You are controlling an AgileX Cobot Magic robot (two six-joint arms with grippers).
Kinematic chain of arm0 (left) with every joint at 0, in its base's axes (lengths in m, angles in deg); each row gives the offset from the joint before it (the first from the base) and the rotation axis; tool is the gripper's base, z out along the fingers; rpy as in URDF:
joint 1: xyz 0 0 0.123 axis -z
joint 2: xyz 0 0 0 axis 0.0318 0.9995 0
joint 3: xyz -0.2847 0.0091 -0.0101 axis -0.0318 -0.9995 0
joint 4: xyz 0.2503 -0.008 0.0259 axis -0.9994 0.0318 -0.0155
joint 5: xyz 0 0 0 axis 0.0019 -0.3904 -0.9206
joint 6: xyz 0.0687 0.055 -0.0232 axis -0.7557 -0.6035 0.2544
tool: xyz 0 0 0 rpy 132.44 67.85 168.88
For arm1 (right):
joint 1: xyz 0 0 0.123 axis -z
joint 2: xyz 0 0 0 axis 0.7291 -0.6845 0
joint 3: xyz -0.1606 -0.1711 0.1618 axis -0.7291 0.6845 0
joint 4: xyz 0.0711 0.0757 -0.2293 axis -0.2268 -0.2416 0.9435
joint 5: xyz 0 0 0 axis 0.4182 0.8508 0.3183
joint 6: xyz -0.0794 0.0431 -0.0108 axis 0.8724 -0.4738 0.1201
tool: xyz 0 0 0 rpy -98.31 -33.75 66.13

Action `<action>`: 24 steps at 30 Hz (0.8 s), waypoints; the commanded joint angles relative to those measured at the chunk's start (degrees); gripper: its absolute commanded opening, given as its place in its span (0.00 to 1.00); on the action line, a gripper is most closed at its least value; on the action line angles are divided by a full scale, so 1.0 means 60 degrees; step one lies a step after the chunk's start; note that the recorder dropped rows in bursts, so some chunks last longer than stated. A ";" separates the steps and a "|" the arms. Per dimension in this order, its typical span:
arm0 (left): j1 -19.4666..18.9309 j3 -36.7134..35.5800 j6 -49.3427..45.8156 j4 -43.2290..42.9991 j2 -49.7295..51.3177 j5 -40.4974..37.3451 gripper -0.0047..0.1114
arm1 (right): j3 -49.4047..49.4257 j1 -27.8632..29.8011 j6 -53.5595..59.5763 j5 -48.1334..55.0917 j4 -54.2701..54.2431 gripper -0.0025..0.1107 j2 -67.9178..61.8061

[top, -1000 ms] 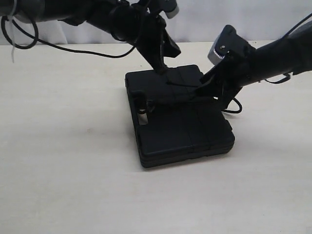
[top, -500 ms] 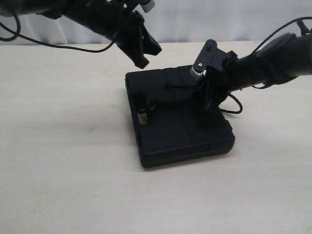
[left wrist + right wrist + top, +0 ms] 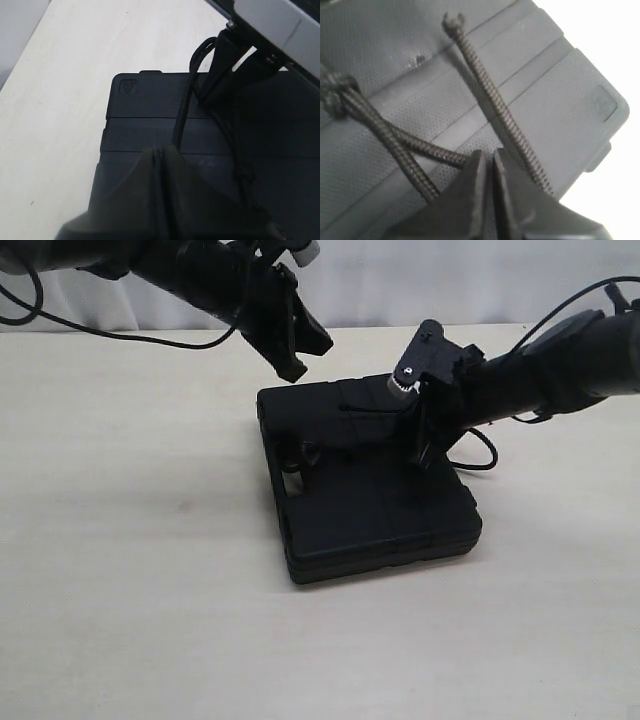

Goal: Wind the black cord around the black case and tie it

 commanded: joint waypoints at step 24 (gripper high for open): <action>0.1068 -0.0047 -0.3736 0.0270 0.1607 0.1947 0.50 | 0.0015 0.0008 -0.0542 0.0267 -0.0752 0.06 0.0867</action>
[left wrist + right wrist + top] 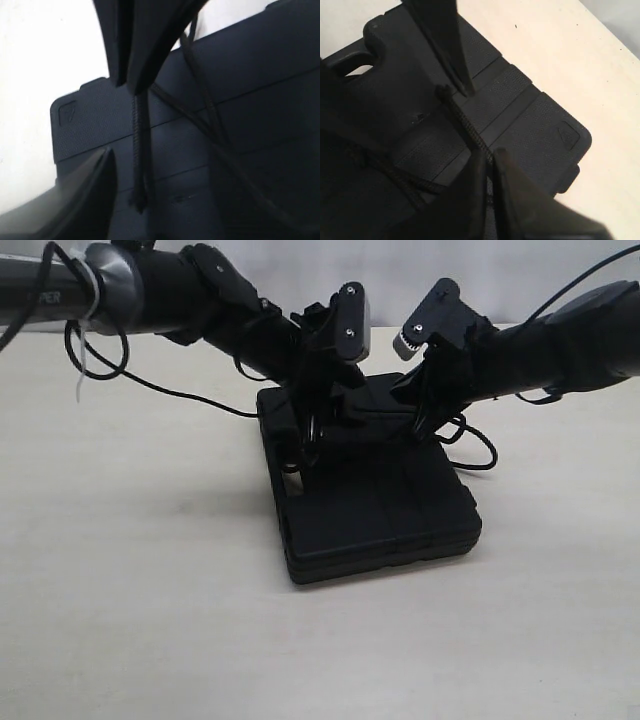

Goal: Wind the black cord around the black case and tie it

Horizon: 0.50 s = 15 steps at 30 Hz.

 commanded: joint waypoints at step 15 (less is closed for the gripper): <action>0.0117 -0.0015 -0.0612 0.0148 0.0885 0.1537 0.35 | 0.0015 0.0008 -0.0265 -0.0057 -0.0052 0.06 0.0075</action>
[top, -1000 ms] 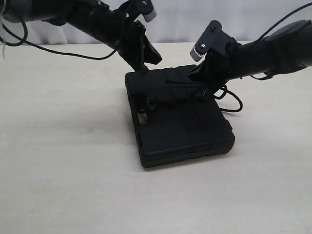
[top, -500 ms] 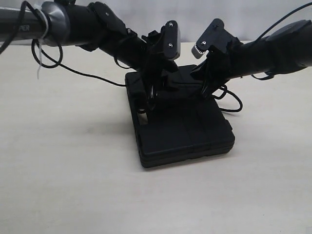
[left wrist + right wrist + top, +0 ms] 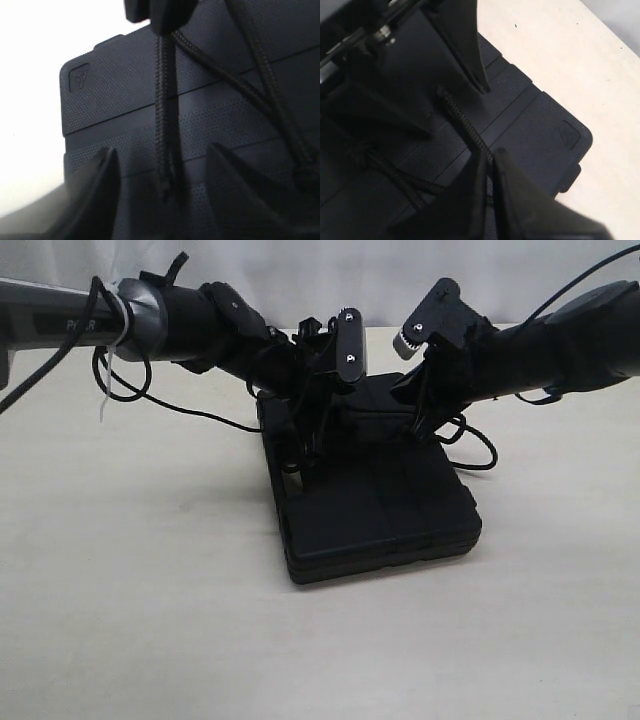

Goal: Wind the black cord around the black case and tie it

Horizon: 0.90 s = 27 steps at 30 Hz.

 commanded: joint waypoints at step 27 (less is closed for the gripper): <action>0.0058 -0.0015 0.0972 -0.0009 -0.1864 0.0200 0.04 | 0.0015 0.0008 -0.0515 -0.0579 -0.0017 0.06 0.0075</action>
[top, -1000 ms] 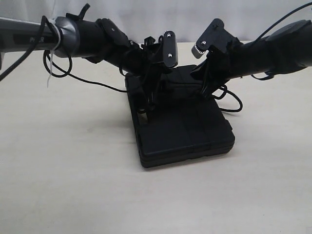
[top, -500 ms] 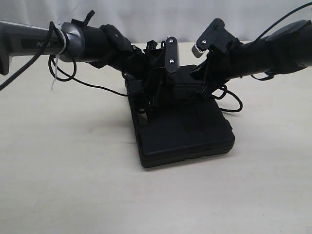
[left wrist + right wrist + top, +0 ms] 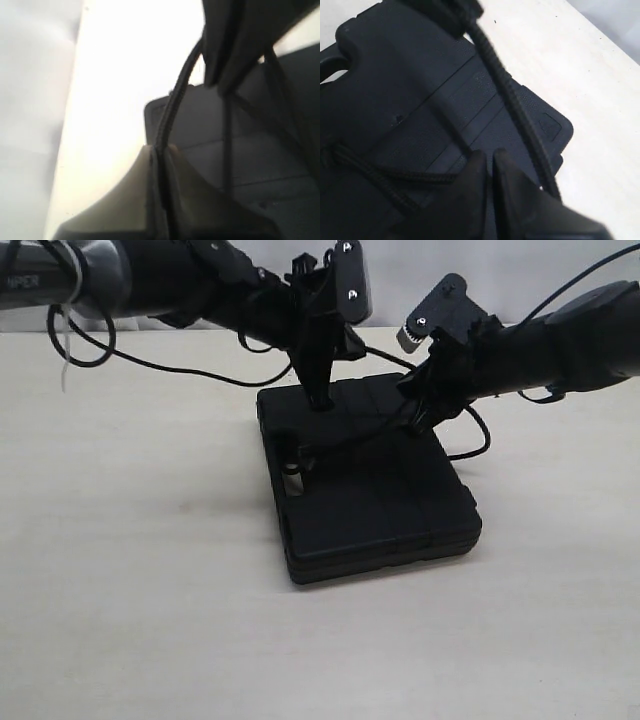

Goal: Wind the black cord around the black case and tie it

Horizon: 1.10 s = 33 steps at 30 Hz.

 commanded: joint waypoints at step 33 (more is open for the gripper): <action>0.0020 -0.0015 0.0456 0.0035 -0.2185 -0.1274 0.04 | 0.0060 0.0008 -0.1405 -0.1829 -0.0214 0.06 -0.1037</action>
